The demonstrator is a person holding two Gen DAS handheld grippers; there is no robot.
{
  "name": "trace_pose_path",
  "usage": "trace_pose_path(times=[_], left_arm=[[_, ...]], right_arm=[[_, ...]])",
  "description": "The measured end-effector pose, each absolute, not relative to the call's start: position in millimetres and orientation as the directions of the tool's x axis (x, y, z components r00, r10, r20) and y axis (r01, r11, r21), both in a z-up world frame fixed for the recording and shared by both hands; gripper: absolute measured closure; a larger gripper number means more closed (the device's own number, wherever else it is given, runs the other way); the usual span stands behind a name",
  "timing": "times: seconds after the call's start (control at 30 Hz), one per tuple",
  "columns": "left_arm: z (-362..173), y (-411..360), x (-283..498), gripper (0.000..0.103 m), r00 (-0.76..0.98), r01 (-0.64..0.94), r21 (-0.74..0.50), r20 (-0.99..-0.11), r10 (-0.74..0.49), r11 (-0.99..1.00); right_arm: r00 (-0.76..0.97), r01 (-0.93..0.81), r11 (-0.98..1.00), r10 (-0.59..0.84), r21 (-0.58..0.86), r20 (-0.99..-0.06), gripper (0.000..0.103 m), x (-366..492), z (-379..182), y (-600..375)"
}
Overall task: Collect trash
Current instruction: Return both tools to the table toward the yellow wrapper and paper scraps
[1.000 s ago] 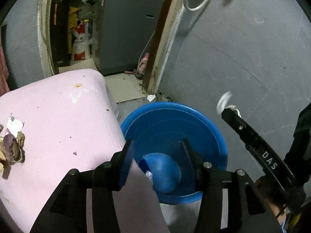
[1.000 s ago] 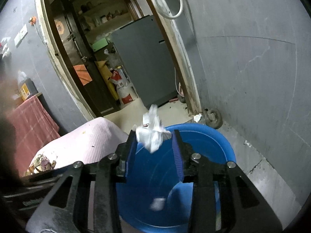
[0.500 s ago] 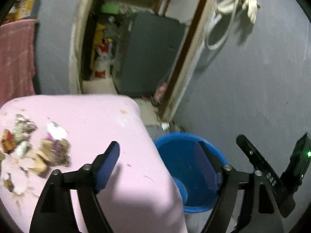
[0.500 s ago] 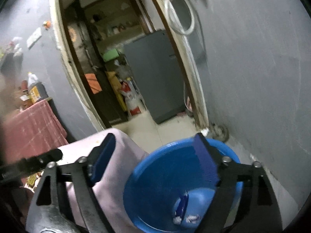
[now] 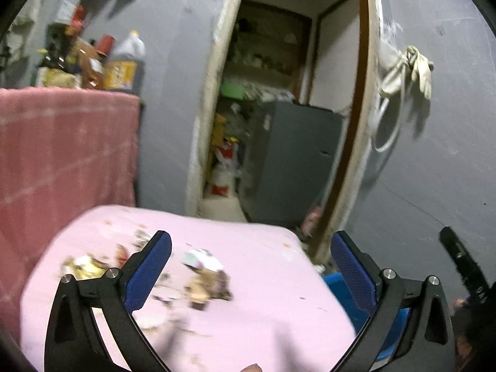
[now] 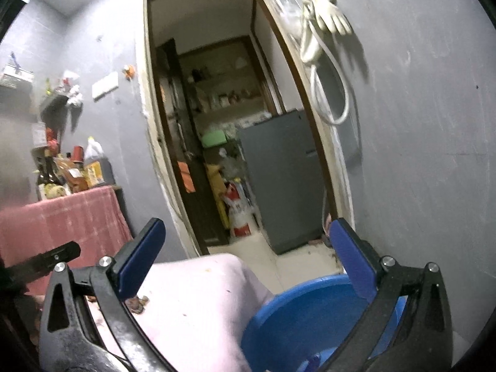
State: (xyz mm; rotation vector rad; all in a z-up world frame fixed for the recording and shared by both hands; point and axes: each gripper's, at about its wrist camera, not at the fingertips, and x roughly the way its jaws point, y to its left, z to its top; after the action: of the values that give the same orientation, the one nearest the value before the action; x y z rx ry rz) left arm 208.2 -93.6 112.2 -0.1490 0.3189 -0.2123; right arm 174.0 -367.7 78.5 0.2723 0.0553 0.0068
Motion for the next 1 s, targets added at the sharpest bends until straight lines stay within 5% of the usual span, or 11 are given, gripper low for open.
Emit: trace_pose_path(times=[0.23,0.57,1.0], left_arm=[[112.2,-63.5,172.9,0.002,0.973,0.093,-0.134,-0.200,-0.119,0.987],[98.8,-14.6,153.1,0.002,0.975,0.005,-0.096,-0.222,-0.027,0.995],[57.4,39.7,152.7,0.002,0.935,-0.057,-0.039,-0.353,0.040,0.998]], right_arm=[[0.998,-0.059,0.972,0.049,0.229,0.049,0.000,159.4,88.3,-339.2],[0.988,-0.152,0.971,0.142,0.186,0.068,0.000,162.1,92.9,-296.0],[0.947,-0.291,0.951,0.301,0.101,-0.108,0.000,196.0,75.7,-231.1]])
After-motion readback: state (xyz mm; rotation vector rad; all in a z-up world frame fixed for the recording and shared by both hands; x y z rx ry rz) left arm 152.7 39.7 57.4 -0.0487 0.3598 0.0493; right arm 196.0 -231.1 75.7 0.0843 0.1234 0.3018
